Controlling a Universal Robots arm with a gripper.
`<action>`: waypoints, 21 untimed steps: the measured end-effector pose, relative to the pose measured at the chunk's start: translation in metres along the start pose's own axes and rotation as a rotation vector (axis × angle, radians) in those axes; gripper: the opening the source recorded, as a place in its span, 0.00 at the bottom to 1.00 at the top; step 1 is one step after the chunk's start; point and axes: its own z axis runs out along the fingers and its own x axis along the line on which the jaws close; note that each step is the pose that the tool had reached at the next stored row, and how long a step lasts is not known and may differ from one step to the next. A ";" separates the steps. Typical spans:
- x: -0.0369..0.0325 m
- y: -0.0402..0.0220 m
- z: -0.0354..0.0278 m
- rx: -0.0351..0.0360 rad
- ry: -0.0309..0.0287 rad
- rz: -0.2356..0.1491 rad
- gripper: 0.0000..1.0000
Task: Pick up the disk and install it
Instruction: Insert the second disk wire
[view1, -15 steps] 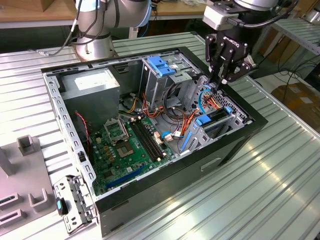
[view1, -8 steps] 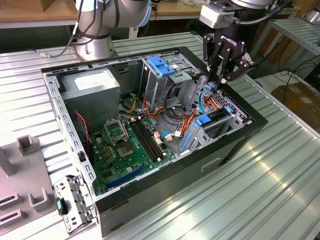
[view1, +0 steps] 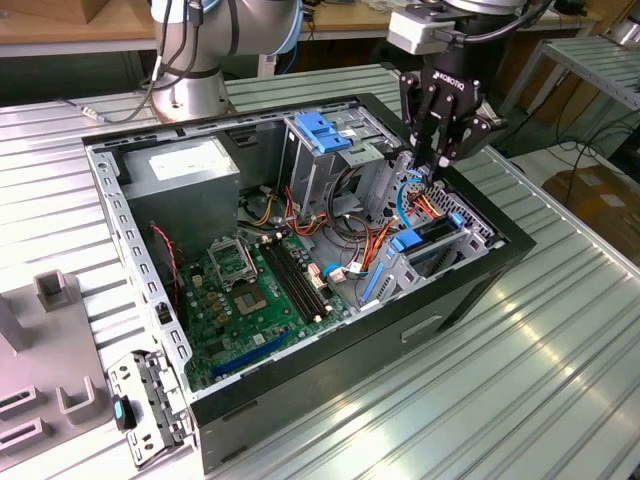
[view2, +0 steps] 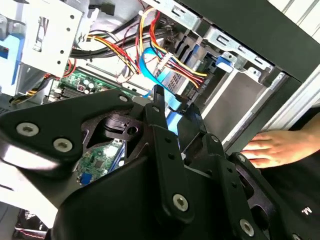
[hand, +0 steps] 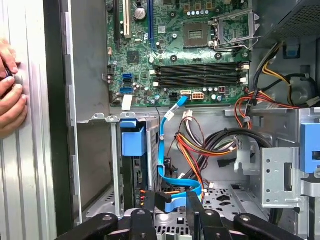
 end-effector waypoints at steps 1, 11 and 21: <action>-0.0028 0.0001 0.0004 0.0001 0.0029 0.000 0.38; -0.0145 0.0004 0.0047 0.0026 0.0774 -0.003 0.38; -0.0174 0.0005 0.0056 0.0058 0.1726 -0.007 0.38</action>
